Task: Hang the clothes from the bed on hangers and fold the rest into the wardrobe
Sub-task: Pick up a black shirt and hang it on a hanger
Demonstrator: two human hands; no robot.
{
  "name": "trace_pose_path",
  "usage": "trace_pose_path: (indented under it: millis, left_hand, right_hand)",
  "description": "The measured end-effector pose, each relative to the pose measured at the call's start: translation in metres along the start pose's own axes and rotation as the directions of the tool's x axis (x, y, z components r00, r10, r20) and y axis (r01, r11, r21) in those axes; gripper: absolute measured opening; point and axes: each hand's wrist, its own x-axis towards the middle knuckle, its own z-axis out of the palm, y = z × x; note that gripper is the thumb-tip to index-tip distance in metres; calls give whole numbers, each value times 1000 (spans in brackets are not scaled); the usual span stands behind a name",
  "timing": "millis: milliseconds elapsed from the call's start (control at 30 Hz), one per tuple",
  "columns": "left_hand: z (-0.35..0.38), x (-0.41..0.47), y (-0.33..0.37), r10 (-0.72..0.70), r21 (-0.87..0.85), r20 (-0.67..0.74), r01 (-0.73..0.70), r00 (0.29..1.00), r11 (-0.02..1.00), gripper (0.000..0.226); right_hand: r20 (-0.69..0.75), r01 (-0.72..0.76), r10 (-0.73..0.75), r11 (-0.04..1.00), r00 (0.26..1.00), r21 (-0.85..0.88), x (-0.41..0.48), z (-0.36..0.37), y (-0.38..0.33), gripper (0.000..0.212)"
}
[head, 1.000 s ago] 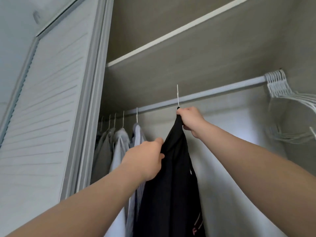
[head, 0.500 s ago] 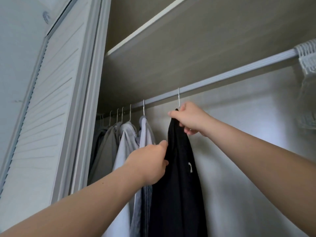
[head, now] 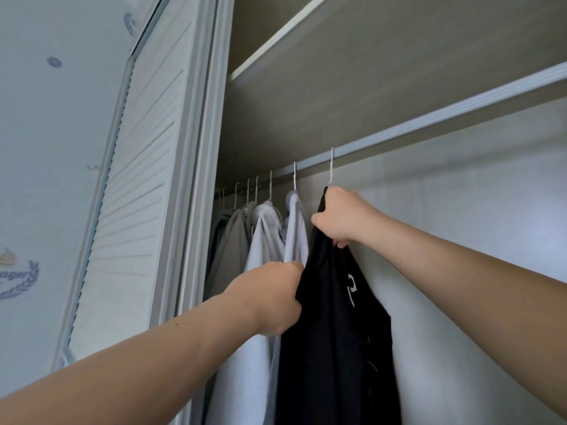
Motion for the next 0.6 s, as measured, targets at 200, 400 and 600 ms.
trace_pose_path:
  millis: [200,400,600]
  left_hand:
    - [-2,-1,-14,-59,9,-63,60,996,998,12]
    - [-6,2,-34,-127,-18,-53,126,991,992,13]
    - [-8,-20,-48,-159,-19,-55,158,986,987,20]
  right_hand:
    - [-22,37,-37,999,999,13,22,23,6,11]
    - [-3,48,-48,987,999,156,29,37,16,9]
    - [-131,158,-127,951,983,266,-6,52,24,31]
